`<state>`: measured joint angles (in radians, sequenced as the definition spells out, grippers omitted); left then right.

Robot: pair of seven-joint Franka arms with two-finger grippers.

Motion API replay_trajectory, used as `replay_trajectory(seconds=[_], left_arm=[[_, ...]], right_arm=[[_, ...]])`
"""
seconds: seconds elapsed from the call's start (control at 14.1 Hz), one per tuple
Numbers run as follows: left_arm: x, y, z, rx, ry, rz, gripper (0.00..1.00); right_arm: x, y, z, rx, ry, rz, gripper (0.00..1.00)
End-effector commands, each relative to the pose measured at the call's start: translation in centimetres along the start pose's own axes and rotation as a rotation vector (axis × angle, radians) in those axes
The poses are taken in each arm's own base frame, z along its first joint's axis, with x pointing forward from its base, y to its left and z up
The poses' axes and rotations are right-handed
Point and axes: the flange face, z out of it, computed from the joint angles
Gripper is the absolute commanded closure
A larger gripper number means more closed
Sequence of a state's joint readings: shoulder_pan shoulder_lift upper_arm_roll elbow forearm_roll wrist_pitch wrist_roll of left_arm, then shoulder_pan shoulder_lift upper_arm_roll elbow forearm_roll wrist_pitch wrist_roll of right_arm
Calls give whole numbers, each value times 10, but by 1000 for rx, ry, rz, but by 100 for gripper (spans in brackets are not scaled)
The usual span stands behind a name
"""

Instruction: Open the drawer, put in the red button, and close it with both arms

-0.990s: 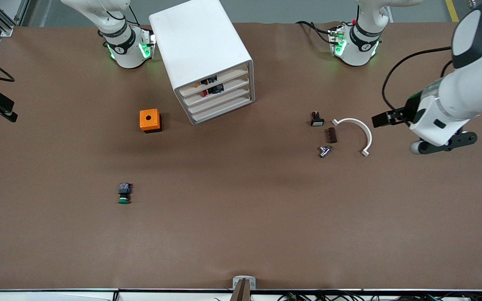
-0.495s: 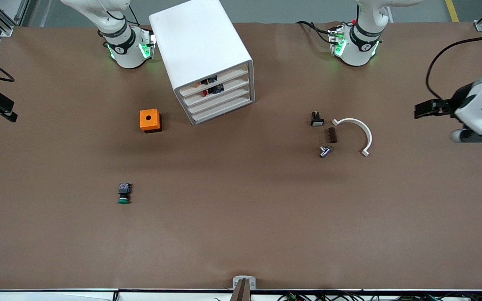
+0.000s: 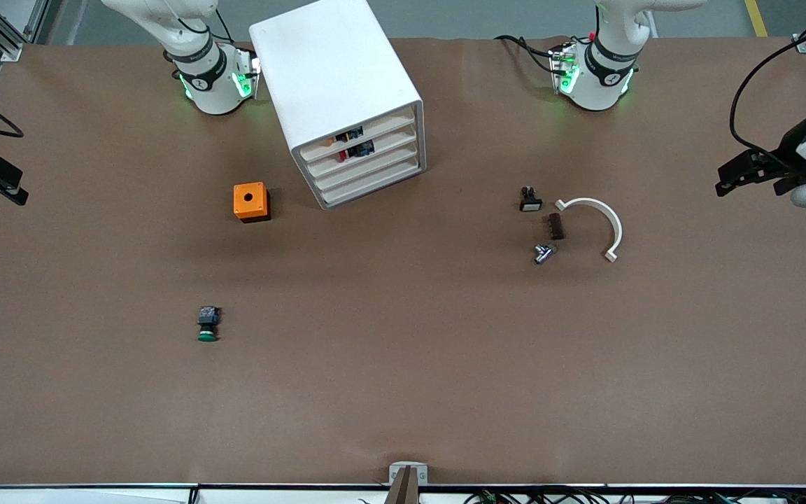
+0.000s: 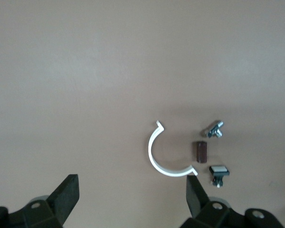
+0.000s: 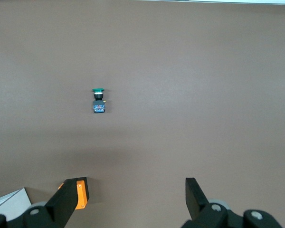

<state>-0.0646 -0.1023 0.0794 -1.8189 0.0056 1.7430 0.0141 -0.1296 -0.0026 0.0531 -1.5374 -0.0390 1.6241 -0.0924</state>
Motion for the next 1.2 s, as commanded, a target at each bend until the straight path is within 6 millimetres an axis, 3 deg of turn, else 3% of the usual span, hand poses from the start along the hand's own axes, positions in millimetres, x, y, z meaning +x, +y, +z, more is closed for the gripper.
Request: replay_trajectory(seconds=[0.0, 0.28, 0.49, 0.71, 1.13], left_arm=[[9, 5, -18, 14, 47, 18, 1], [10, 8, -32, 14, 67, 19, 1], [9, 26, -37, 12, 69, 38, 1], [7, 28, -44, 15, 55, 43, 1], [2, 30, -43, 17, 11, 52, 1]], right_arm=[[3, 1, -4, 11, 5, 15, 0], [3, 1, -4, 13, 7, 17, 0], [4, 3, -5, 15, 12, 20, 0], [5, 3, -3, 15, 15, 20, 0], [5, 4, -2, 13, 13, 22, 0]])
